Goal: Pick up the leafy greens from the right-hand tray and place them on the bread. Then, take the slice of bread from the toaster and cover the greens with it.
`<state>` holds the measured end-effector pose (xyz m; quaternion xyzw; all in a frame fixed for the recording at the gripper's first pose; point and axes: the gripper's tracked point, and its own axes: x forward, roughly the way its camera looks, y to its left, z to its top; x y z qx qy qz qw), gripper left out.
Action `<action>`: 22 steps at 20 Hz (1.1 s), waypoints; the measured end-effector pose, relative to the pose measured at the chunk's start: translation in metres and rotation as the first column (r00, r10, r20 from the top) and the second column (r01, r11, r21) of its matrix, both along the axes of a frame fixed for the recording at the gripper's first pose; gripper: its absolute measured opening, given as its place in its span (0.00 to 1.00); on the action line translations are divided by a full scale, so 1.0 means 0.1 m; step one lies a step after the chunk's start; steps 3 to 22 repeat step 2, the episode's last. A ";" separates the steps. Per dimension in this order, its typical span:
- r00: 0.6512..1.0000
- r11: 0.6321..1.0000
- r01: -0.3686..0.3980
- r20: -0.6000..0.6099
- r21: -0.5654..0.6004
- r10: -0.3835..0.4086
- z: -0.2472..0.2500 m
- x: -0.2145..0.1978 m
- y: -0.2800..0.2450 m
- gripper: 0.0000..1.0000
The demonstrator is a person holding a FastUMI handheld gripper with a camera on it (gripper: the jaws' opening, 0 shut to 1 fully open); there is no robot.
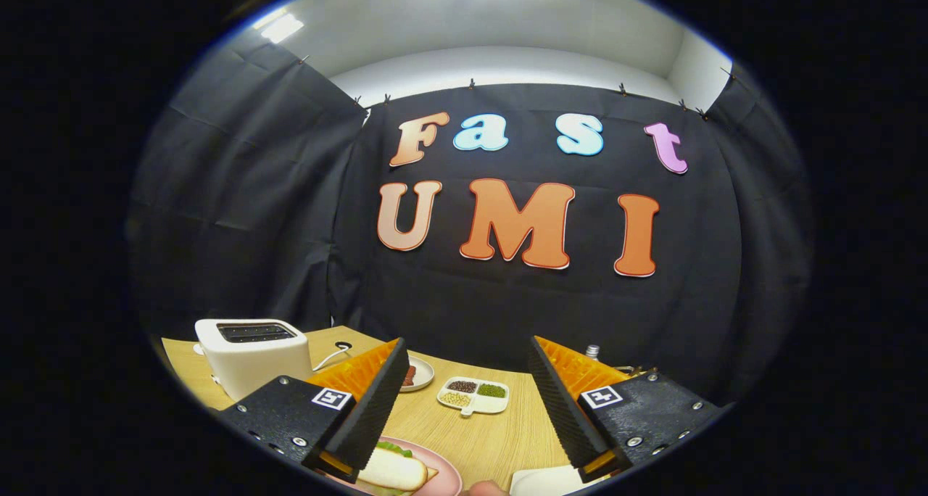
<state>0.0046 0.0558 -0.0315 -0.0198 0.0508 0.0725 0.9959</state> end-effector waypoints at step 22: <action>1.000 1.000 0.003 0.004 -0.010 -0.003 -0.01 0.00 -0.02 0.99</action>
